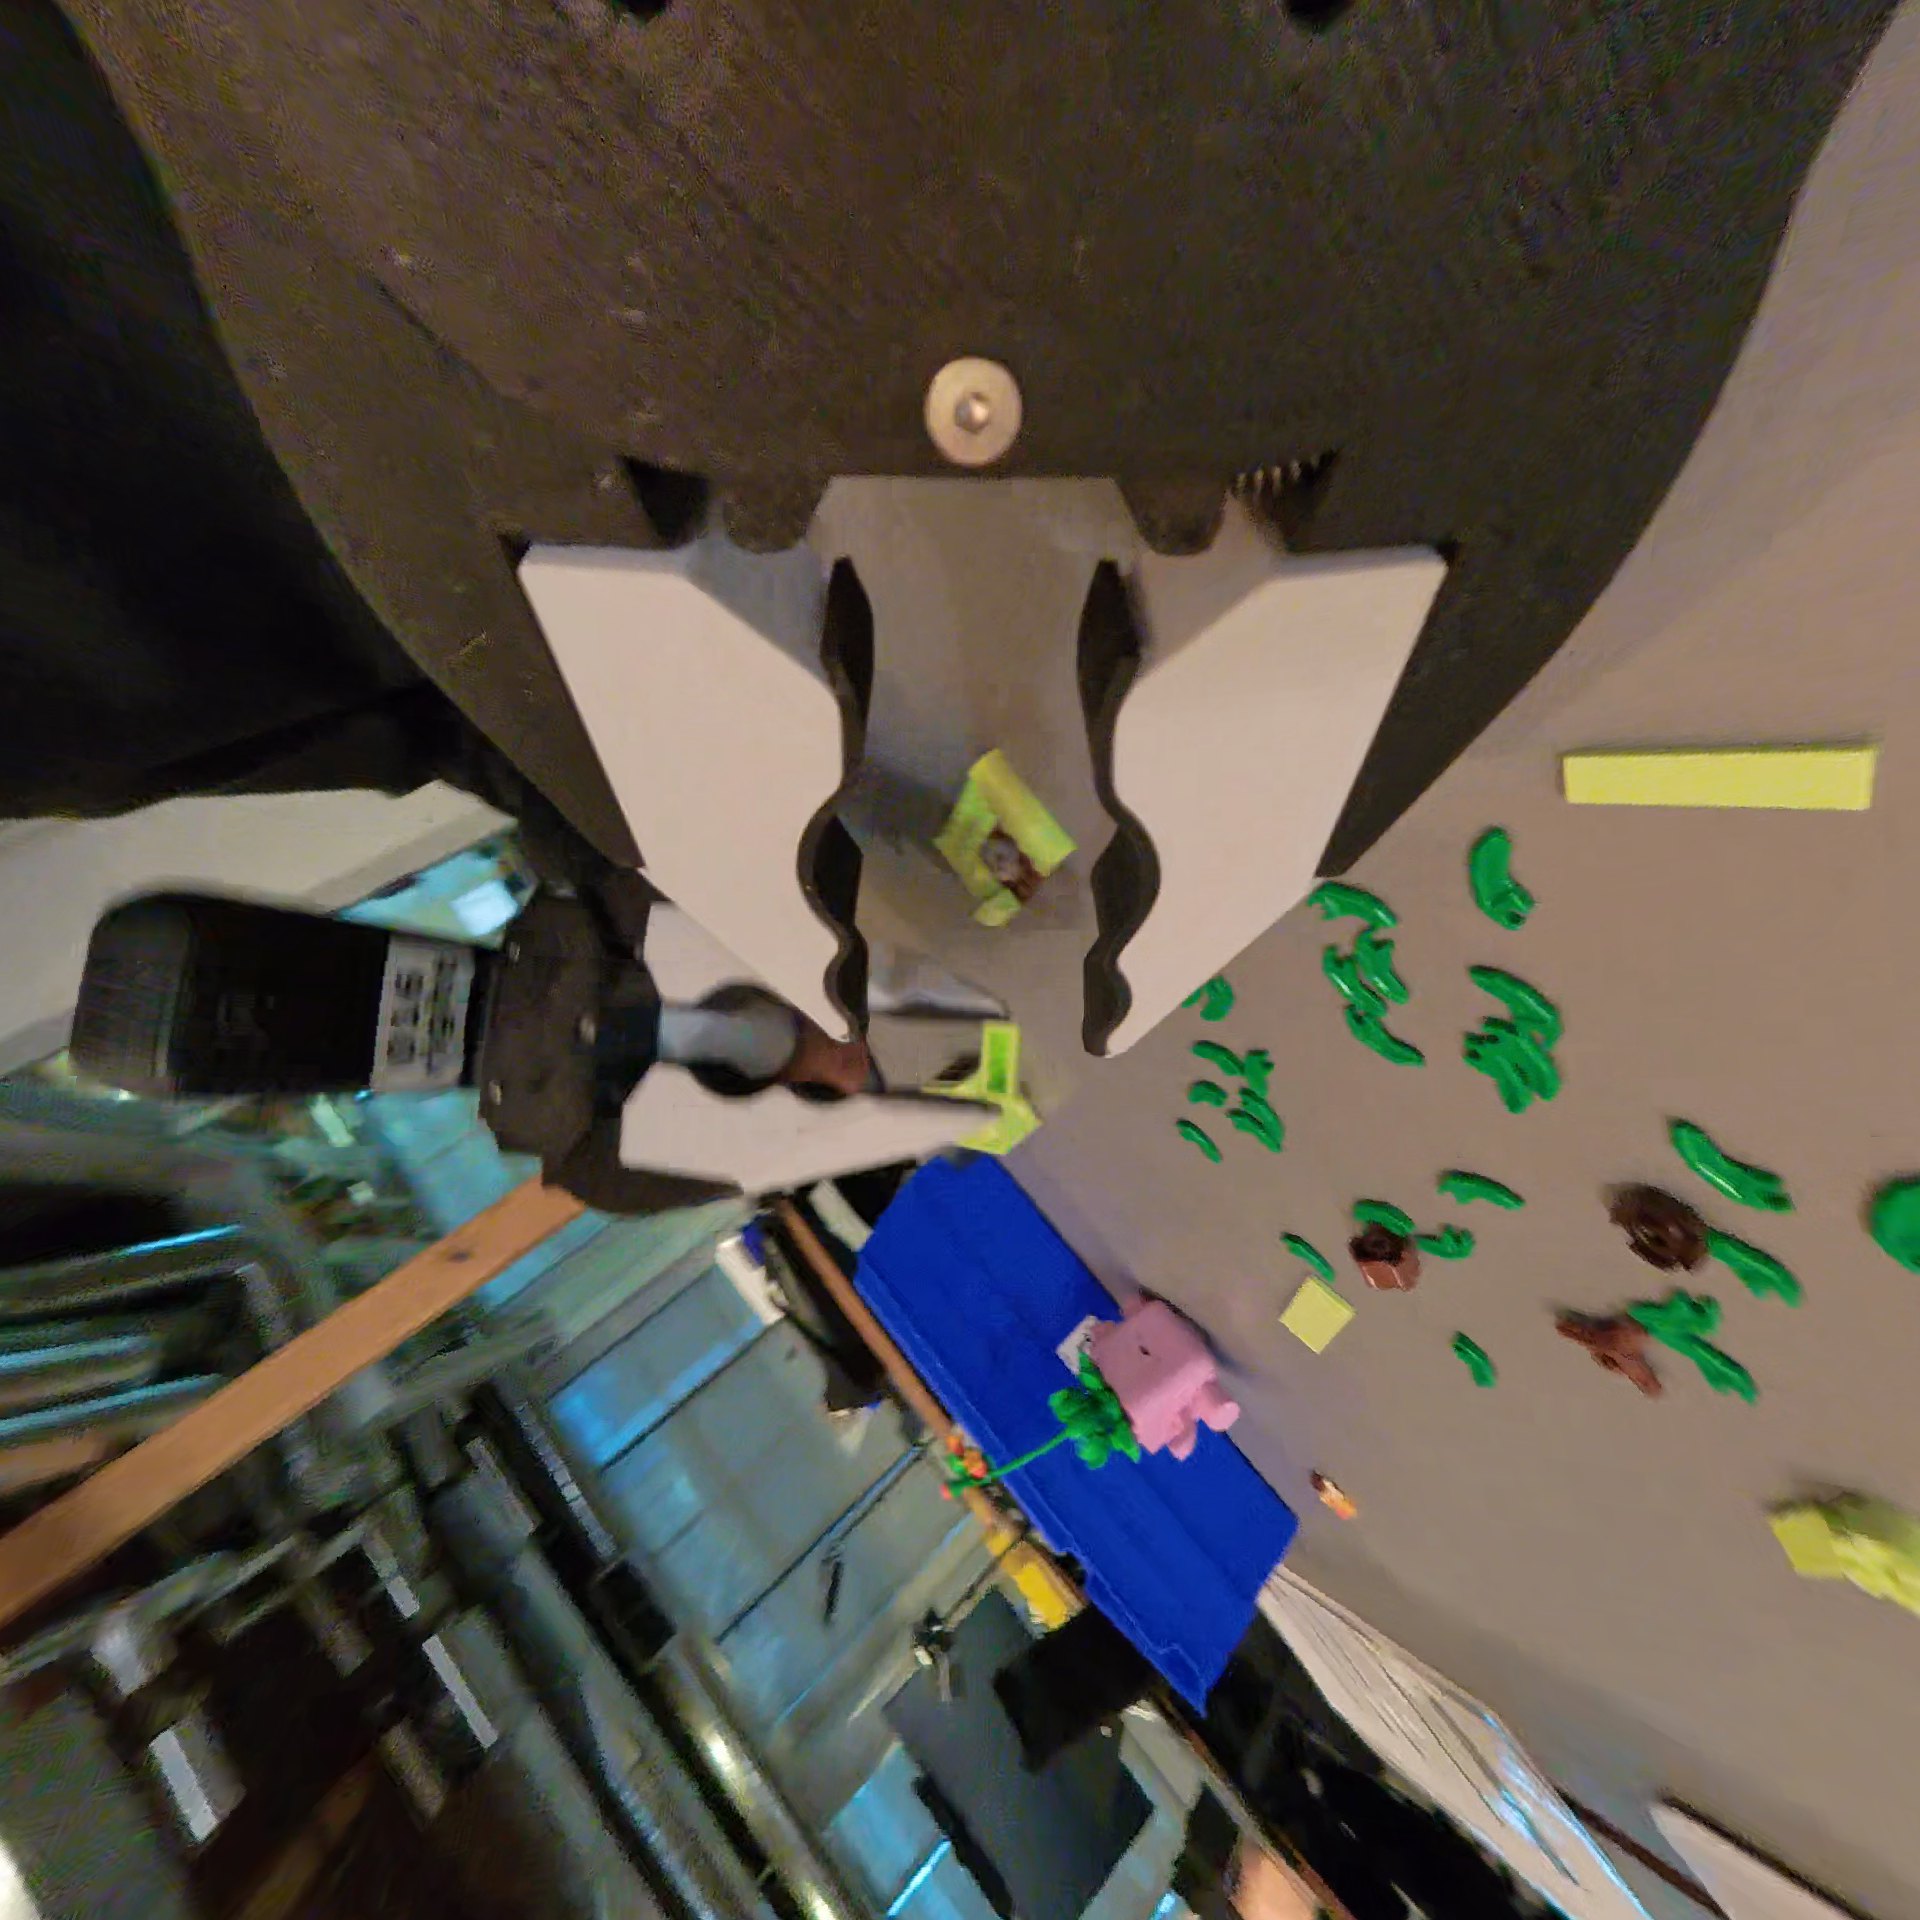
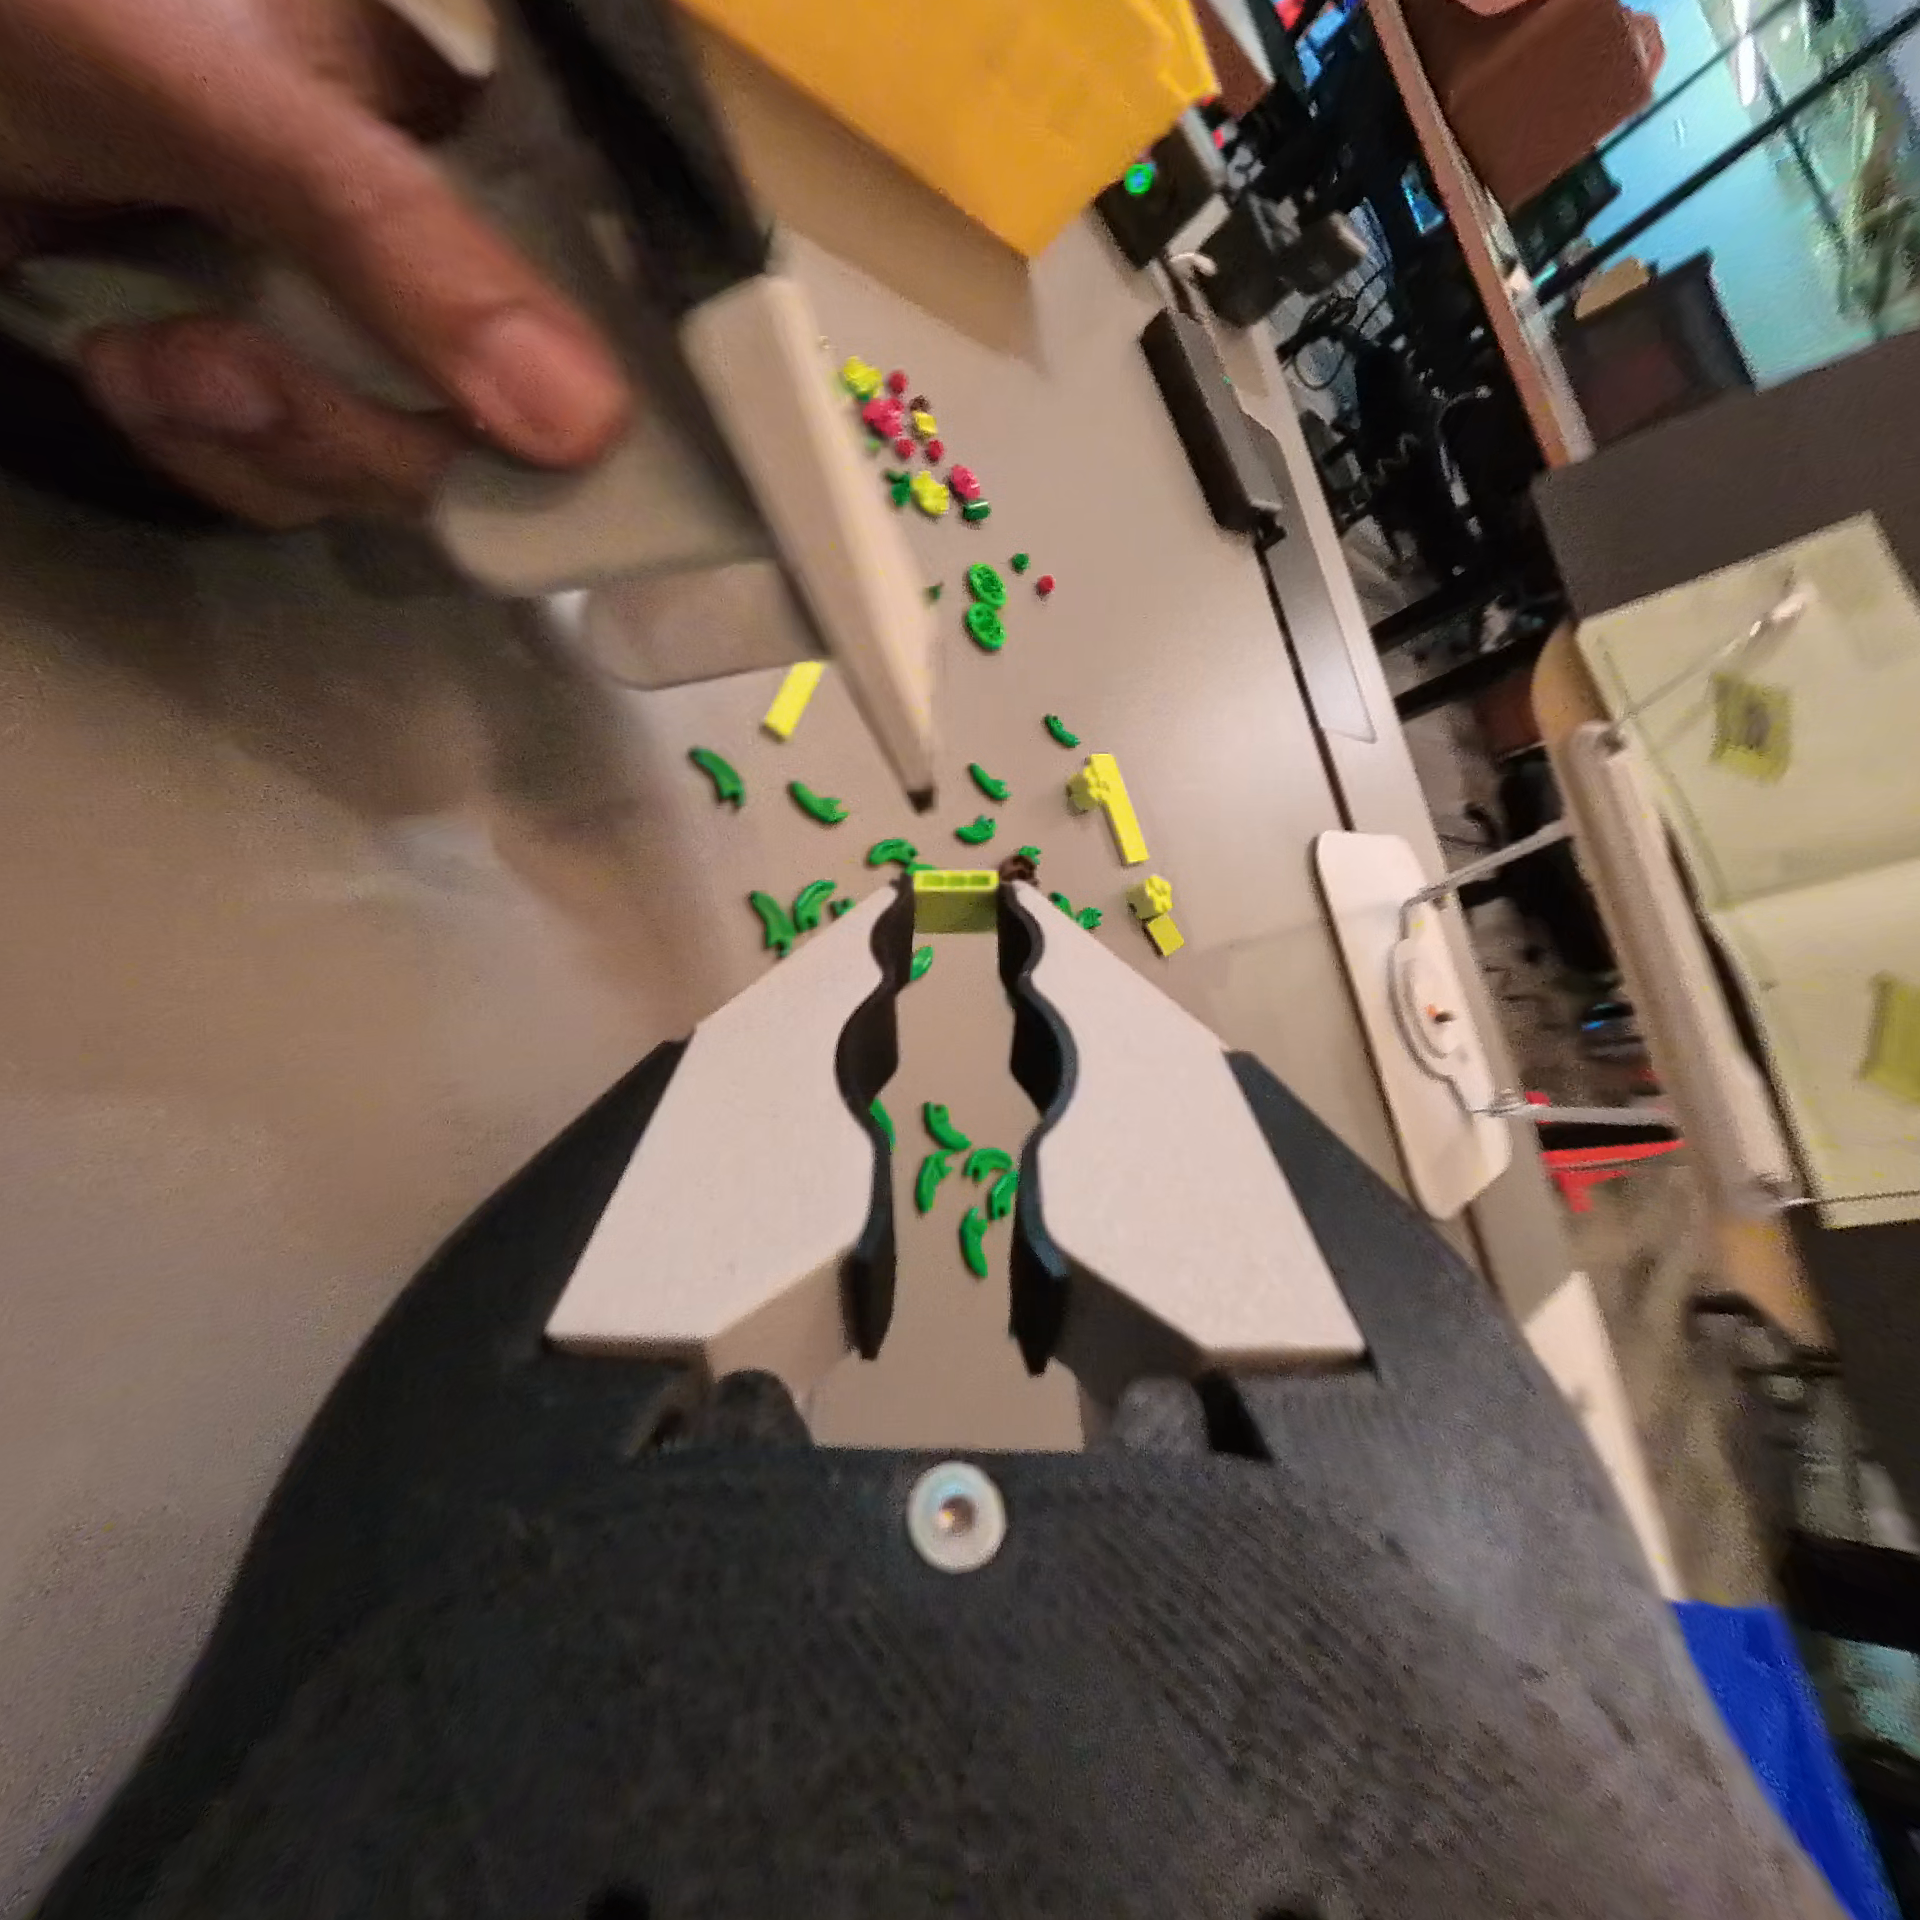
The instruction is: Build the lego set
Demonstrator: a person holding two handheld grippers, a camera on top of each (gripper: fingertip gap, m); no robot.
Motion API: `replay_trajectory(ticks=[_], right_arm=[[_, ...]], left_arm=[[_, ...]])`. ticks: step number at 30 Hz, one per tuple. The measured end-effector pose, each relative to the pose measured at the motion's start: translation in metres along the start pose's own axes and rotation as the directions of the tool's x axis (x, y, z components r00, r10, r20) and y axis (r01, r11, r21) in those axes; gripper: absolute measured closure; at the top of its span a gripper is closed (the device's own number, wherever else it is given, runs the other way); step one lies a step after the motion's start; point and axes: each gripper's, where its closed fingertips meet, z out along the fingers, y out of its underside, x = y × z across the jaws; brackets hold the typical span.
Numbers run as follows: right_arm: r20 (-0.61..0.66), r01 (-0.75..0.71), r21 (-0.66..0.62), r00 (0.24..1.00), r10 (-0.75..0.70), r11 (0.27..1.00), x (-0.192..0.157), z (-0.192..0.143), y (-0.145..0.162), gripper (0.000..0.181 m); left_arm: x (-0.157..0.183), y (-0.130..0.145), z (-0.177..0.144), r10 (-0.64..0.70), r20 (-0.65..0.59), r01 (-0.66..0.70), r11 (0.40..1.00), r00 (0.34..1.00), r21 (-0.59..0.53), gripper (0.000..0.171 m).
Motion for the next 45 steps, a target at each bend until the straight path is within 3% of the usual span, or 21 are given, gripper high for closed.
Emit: replay_trajectory(ticks=[4,7,9,15,18,20,22,24,27,29,37,45], right_arm=[[-0.049,0.132,-0.051,0.99,-0.134,0.99,-0.014,-0.016,-0.01,0.167],[-0.052,0.13,-0.074,0.99,-0.134,0.989,-0.016,-0.022,-0.01,0.167],[-0.057,0.123,-0.074,0.99,-0.127,0.99,-0.016,-0.024,-0.01,0.167],[-0.063,0.109,-0.091,0.991,-0.115,0.99,-0.017,-0.025,-0.009,0.167],[-0.064,0.031,-0.037,0.997,-0.033,0.999,-0.015,-0.028,-0.014,0.166],[0.001,-0.132,0.054,0.991,0.132,0.99,-0.015,-0.033,-0.02,0.15],[0.109,-0.366,0.146,0.929,0.353,0.919,-0.009,-0.041,-0.026,0.137],[0.248,-0.577,0.209,0.812,0.528,0.789,0.0,-0.052,-0.032,0.139],[0.466,-0.779,0.268,0.62,0.631,0.567,0.012,-0.072,-0.047,0.16],[0.525,-0.835,0.283,0.547,0.652,0.472,0.019,-0.078,-0.05,0.17],[0.611,-0.886,0.23,0.453,0.649,0.402,0.007,-0.078,-0.053,0.176],[0.597,-0.877,0.206,0.464,0.654,0.434,0.002,-0.078,-0.049,0.178]], left_arm=[[0.006,0.008,0.005,-0.071,-0.063,0.07,0.997,0.995,-0.024,0.136],[0.013,0.016,0.01,-0.047,-0.075,0.042,0.997,0.996,-0.064,0.142],[0.014,0.019,0.011,-0.036,-0.076,0.03,0.997,0.996,-0.077,0.155],[0.022,0.027,0.015,-0.027,-0.106,0.014,0.993,0.994,-0.116,0.161],[0.024,0.023,0.014,-0.025,-0.126,0.012,0.995,0.992,-0.097,0.166],[0.032,0.017,0.012,-0.036,-0.187,0.024,0.998,0.982,-0.063,0.166],[0.043,0.009,0.007,-0.063,-0.287,0.057,0.998,0.956,-0.029,0.167],[0.054,0.002,0.002,-0.07,-0.374,0.076,0.997,0.925,0.002,0.167],[0.068,-0.001,-0.001,-0.023,-0.437,0.037,0.999,0.899,0.023,0.167],[0.077,0.002,-0.001,0.024,-0.458,-0.014,1.0,0.888,0.024,0.167],[0.083,0.01,0.003,0.117,-0.43,-0.122,0.992,0.895,0.016,0.166],[0.084,0.017,0.006,0.134,-0.421,-0.152,0.988,0.897,-0.01,0.165]])
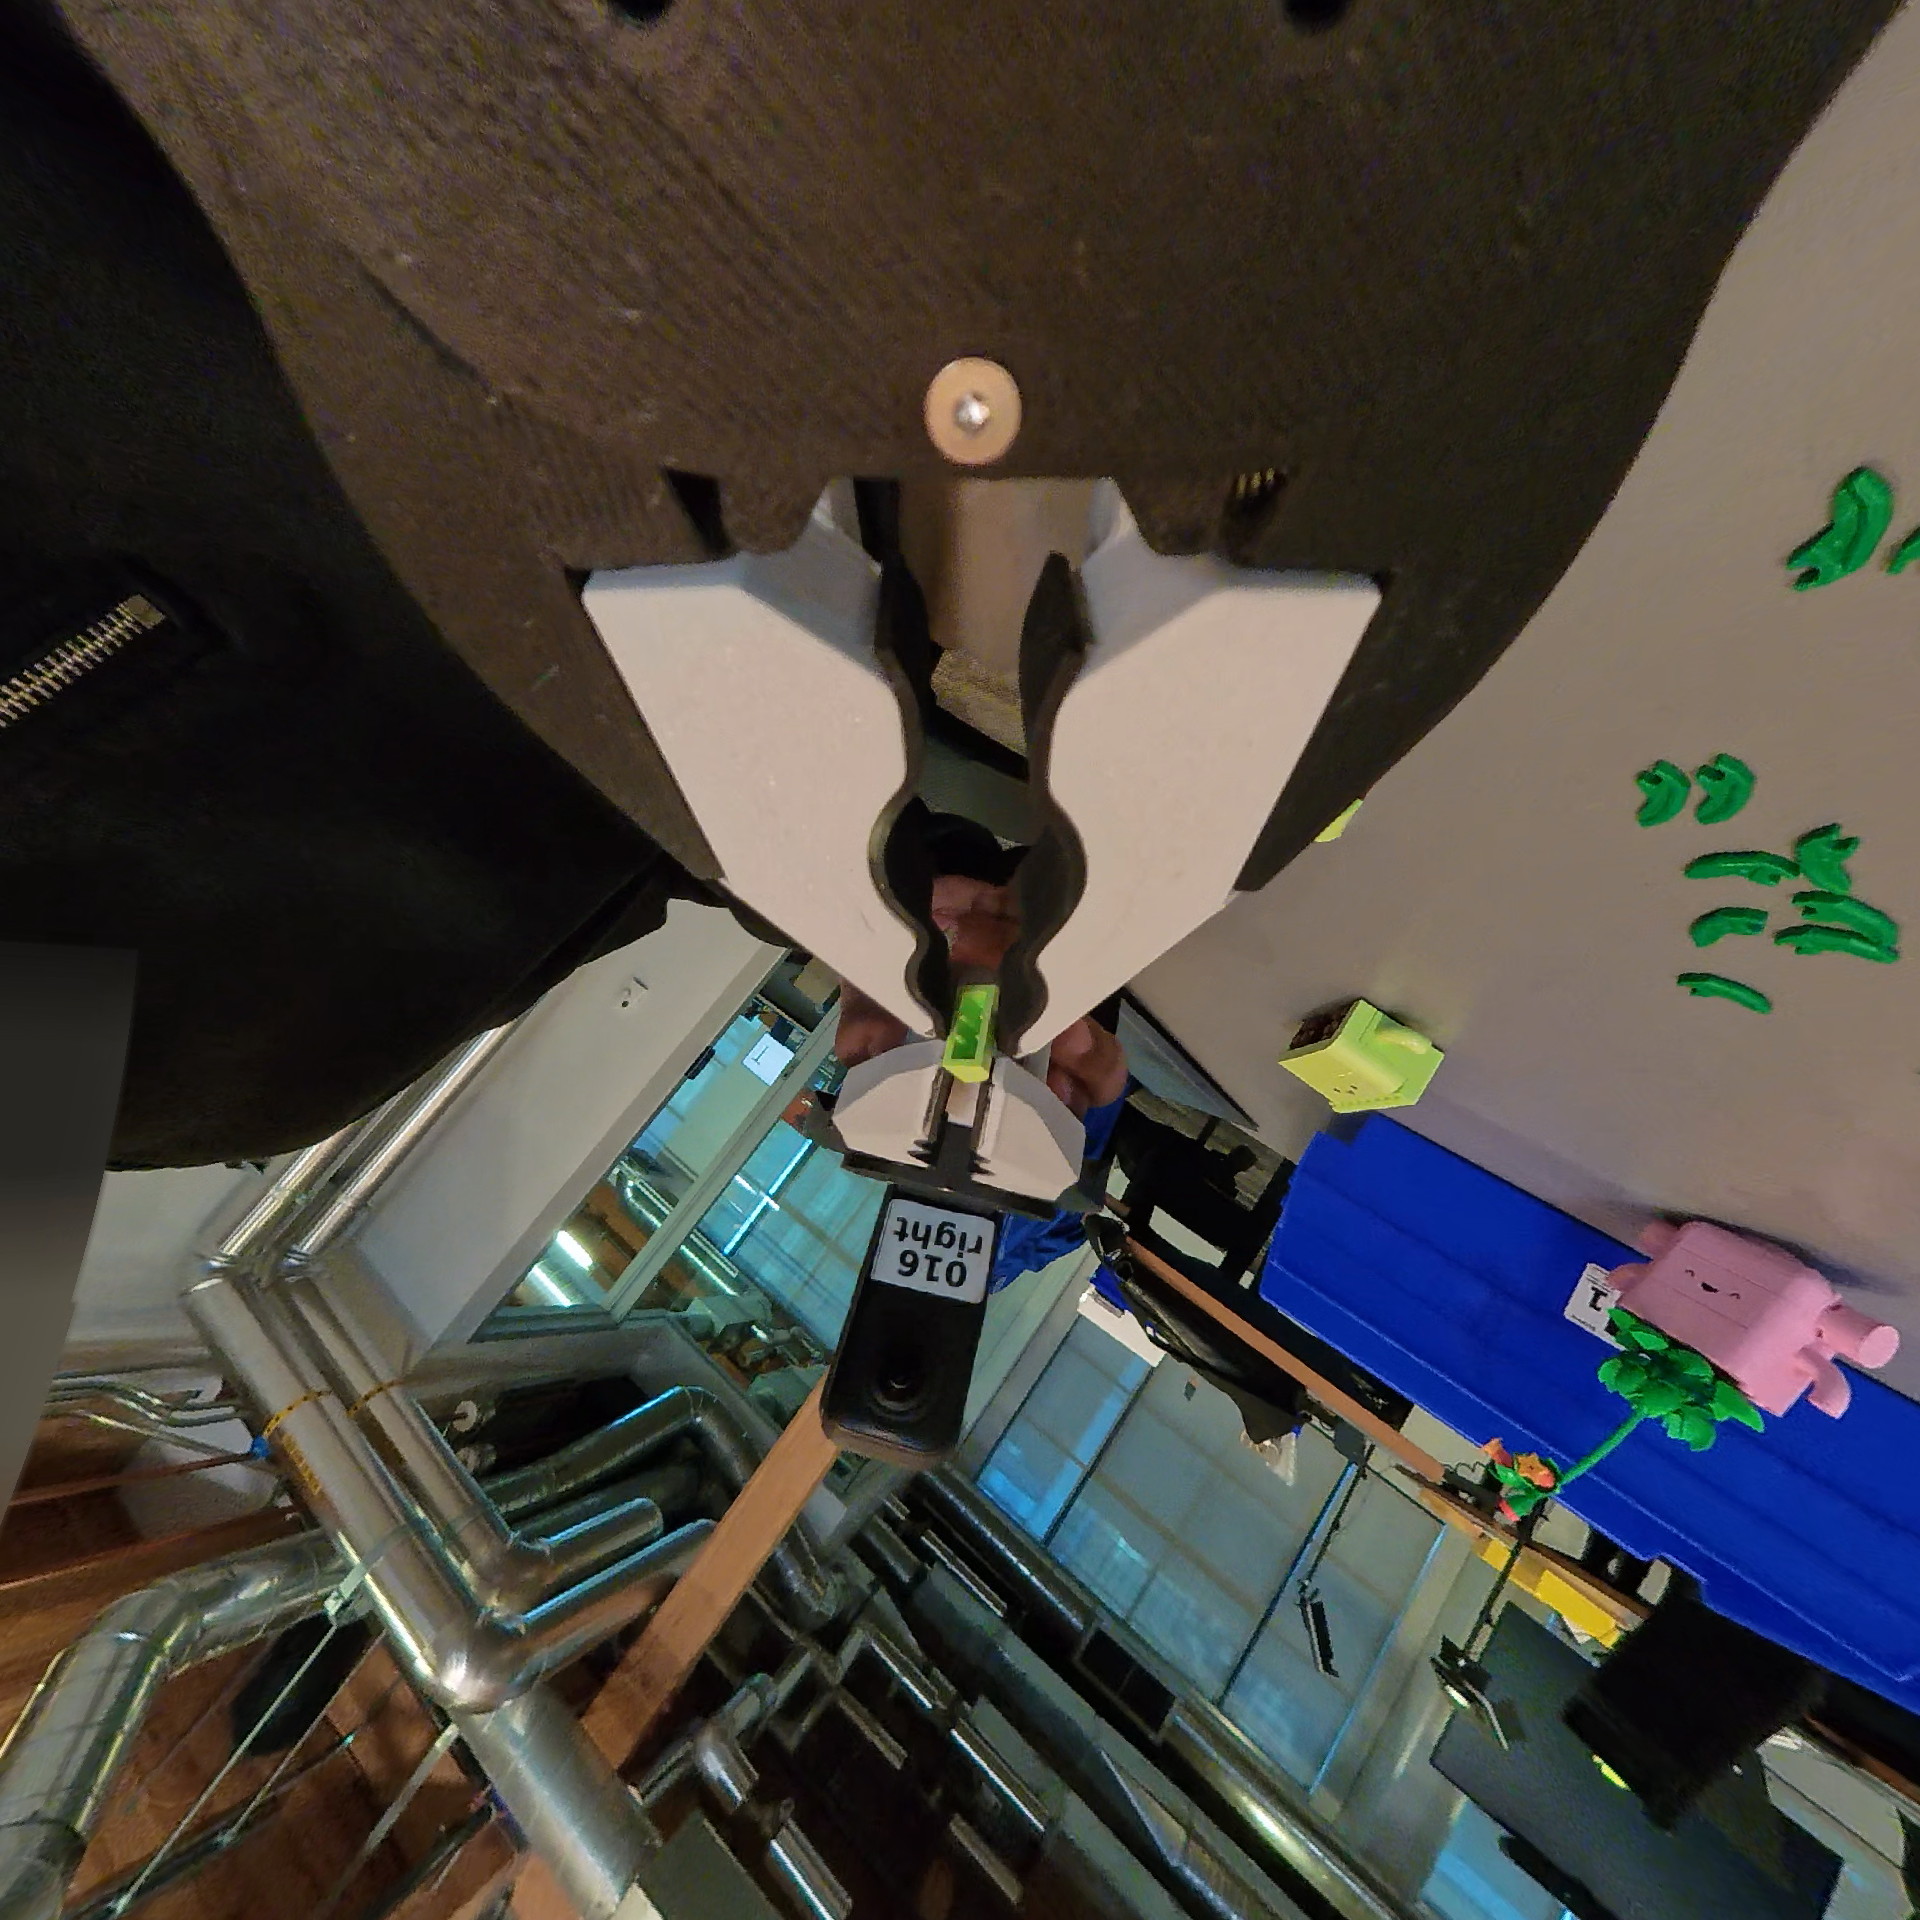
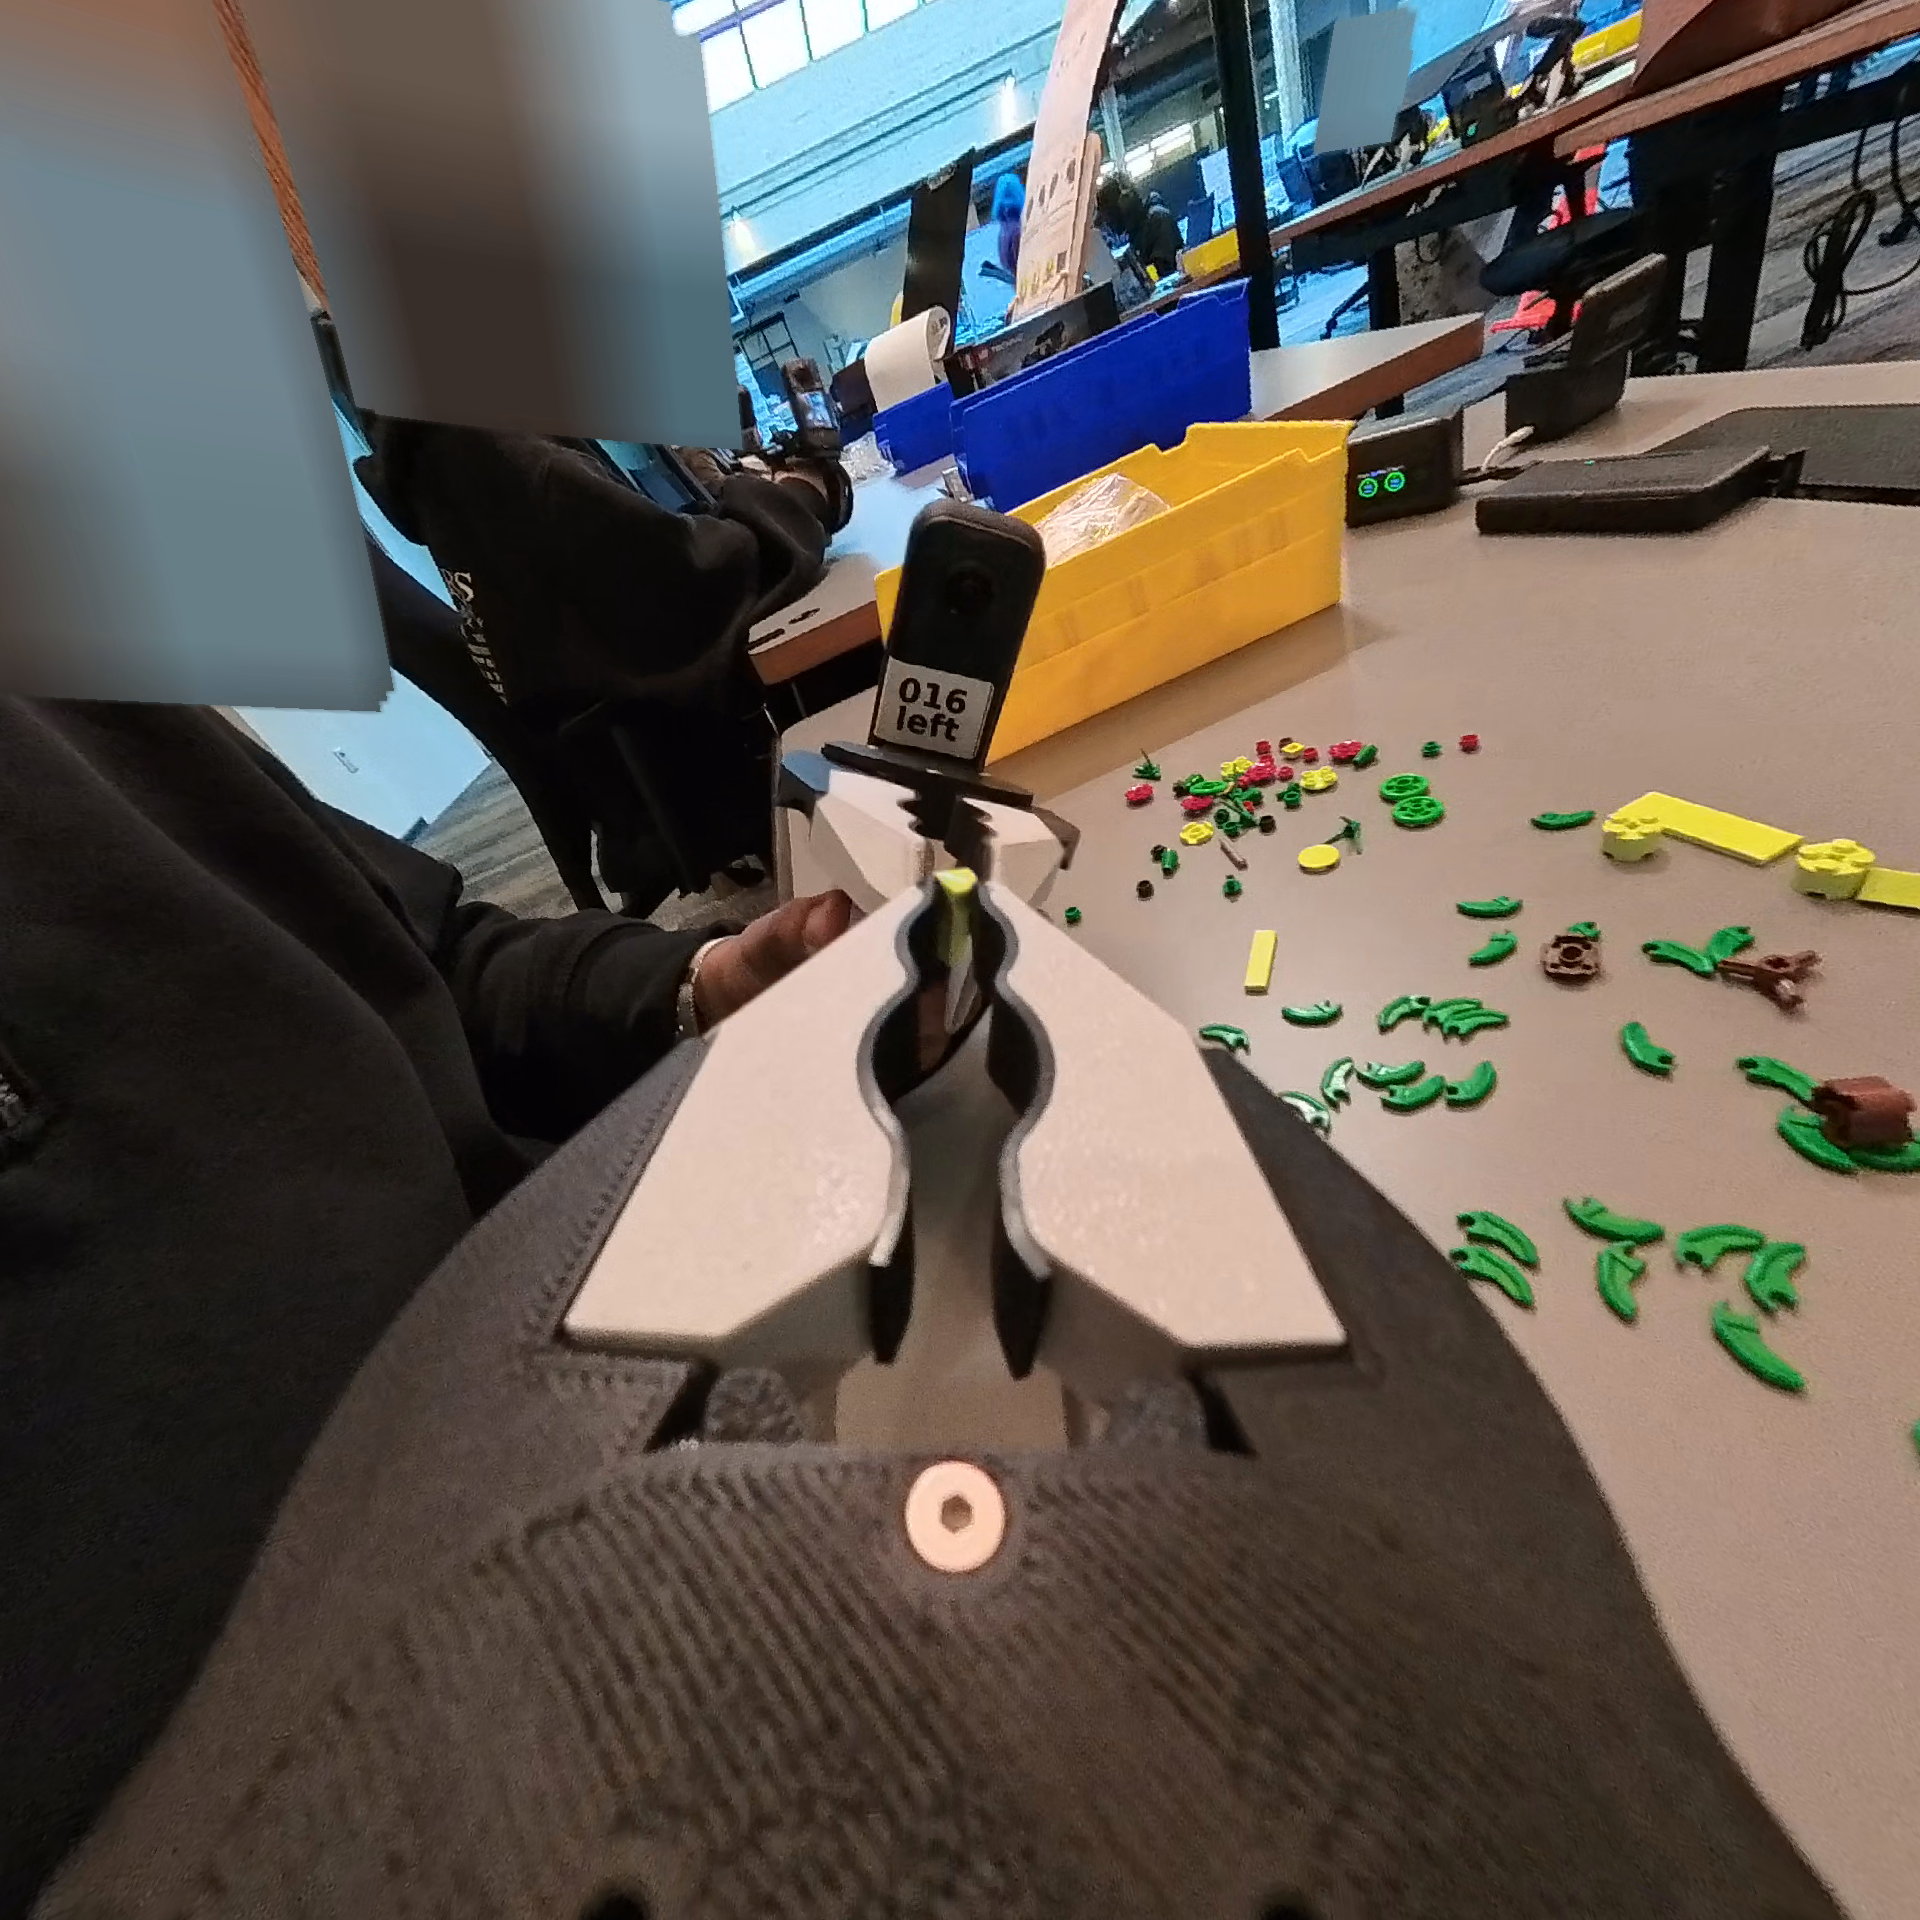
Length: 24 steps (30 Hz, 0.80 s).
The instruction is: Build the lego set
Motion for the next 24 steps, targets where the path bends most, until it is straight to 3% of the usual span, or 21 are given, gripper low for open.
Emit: replay_trajectory(ticks=[8,12,15,18,20,24], right_arm=[[-0.106,0.052,-0.02,0.993,-0.054,0.998,0.01,-0.008,0.0,0.178],[-0.279,0.115,-0.223,0.944,-0.177,0.968,0.034,-0.035,0.021,0.178],[-0.422,0.148,-0.547,0.802,-0.424,0.824,0.069,-0.084,0.053,0.178],[-0.38,0.115,-0.792,0.676,-0.632,0.599,0.086,-0.124,0.085,0.178],[-0.326,0.1,-0.852,0.667,-0.67,0.515,0.087,-0.132,0.102,0.178],[-0.285,0.077,-0.894,0.664,-0.691,0.442,0.09,-0.137,0.119,0.178]], left_arm=[[-0.013,0.003,0.0,0.032,0.099,-0.03,0.999,0.995,-0.018,0.156],[-0.023,0.003,-0.004,0.057,0.174,-0.052,0.998,0.983,-0.03,0.154],[-0.028,0.004,-0.006,0.079,0.208,-0.07,0.996,0.975,-0.05,0.155],[-0.03,0.011,-0.002,0.097,0.219,-0.08,0.993,0.971,-0.087,0.156],[-0.029,0.016,0.002,0.11,0.22,-0.087,0.99,0.969,-0.111,0.156],[-0.03,0.026,0.006,0.154,0.232,-0.116,0.978,0.96,-0.17,0.157]])
